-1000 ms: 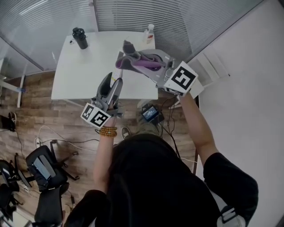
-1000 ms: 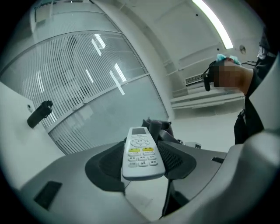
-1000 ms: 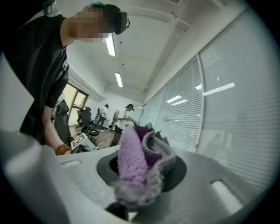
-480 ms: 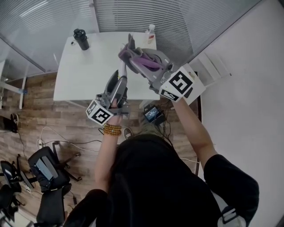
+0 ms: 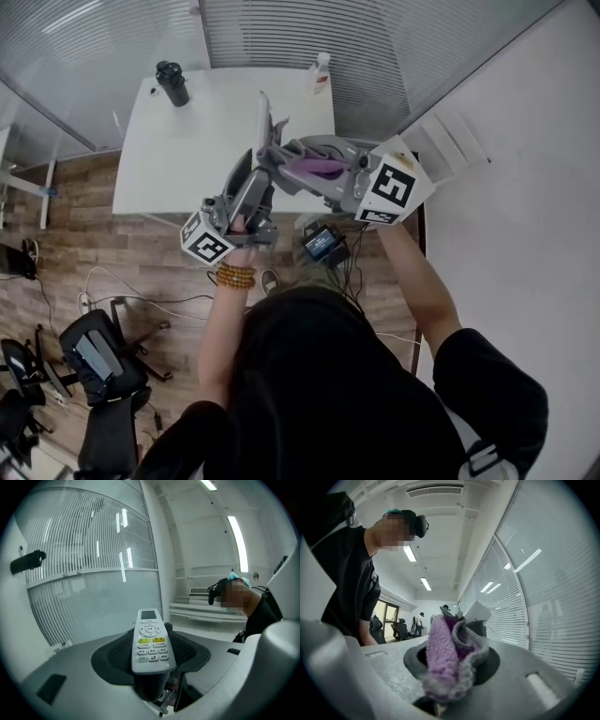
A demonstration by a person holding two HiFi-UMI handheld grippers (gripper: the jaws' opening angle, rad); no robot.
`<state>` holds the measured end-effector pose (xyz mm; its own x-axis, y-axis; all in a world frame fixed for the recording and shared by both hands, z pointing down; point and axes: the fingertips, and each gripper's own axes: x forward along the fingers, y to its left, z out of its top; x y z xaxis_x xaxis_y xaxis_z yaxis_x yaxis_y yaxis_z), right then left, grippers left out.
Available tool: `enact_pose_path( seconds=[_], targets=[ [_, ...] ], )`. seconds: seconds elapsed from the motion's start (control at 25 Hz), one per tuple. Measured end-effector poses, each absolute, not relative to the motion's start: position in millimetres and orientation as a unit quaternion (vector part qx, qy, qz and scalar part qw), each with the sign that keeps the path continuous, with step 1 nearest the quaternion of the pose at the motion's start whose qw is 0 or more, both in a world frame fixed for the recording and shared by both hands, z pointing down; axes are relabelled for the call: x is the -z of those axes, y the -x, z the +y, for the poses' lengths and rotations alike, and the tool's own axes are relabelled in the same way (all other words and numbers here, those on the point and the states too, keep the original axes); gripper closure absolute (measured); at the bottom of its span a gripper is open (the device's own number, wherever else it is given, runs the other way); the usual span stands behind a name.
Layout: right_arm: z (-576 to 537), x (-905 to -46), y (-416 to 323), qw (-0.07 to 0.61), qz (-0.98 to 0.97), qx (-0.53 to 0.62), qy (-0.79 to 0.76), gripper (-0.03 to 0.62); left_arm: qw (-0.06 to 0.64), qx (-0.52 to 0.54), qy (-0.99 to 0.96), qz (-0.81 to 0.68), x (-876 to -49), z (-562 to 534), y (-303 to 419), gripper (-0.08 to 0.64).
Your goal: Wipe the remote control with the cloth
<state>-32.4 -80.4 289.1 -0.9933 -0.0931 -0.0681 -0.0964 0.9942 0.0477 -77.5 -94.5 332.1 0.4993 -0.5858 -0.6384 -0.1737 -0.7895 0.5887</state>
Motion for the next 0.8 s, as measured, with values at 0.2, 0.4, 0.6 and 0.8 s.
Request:
enact_pose_path(
  seconds=[0.2, 0.4, 0.6, 0.8],
  targets=[
    [-110, -266, 14, 0.075, 0.993, -0.025, 0.085, 0.522, 0.224, 0.441, -0.847, -0.194, -339, -90, 71, 0.307],
    [-127, -240, 13, 0.121, 0.984, -0.015, 0.134, 0.522, 0.228, 0.404, -0.870, -0.164, -341, -84, 55, 0.307],
    [-109, -253, 23, 0.106, 0.987, -0.016, 0.119, 0.522, 0.227, 0.383, -0.880, -0.166, -341, -81, 45, 0.307],
    [-95, -271, 30, 0.068, 0.992, -0.037, 0.098, 0.523, 0.224, 0.414, -0.864, -0.180, -323, -94, 62, 0.307]
  ],
)
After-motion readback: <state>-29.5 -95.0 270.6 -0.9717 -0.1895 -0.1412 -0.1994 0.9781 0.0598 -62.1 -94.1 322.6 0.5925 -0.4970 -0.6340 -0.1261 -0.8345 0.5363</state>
